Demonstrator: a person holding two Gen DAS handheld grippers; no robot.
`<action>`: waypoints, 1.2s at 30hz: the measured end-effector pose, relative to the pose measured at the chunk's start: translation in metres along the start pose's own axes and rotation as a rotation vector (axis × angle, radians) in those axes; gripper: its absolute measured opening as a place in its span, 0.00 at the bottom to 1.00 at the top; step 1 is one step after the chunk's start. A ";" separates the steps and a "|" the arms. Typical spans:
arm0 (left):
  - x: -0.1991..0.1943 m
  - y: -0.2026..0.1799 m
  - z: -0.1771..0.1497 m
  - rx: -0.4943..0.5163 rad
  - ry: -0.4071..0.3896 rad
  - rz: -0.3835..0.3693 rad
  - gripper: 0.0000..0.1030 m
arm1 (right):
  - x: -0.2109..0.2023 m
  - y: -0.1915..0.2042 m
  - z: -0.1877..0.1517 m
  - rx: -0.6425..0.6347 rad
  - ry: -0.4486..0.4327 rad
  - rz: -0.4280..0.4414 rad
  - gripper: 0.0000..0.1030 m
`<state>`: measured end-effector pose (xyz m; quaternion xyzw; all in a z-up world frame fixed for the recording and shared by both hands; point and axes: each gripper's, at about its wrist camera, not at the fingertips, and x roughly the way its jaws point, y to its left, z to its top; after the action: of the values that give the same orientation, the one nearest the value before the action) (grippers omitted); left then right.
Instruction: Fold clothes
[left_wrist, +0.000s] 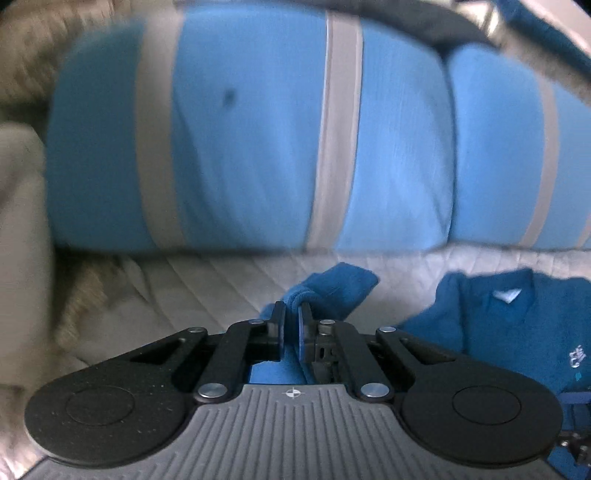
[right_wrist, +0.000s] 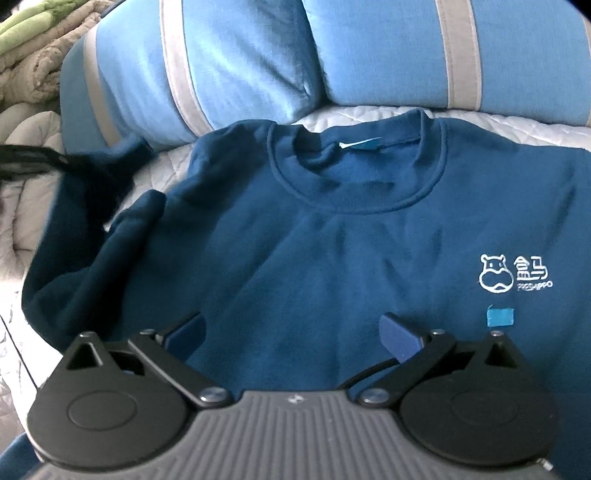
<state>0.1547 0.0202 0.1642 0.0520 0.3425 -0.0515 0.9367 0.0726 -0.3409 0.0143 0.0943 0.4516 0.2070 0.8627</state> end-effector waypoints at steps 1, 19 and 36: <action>-0.015 0.004 0.002 0.006 -0.037 0.010 0.06 | 0.000 0.001 -0.001 -0.001 0.003 0.011 1.00; -0.140 0.180 -0.245 -0.790 -0.375 0.578 0.07 | -0.040 -0.021 -0.009 0.008 -0.065 0.061 1.00; -0.139 0.222 -0.343 -1.247 -0.325 0.428 0.46 | -0.031 -0.015 -0.016 -0.033 -0.049 0.012 1.00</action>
<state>-0.1402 0.2934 0.0077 -0.4398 0.1453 0.3351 0.8205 0.0481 -0.3680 0.0227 0.0878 0.4262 0.2171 0.8738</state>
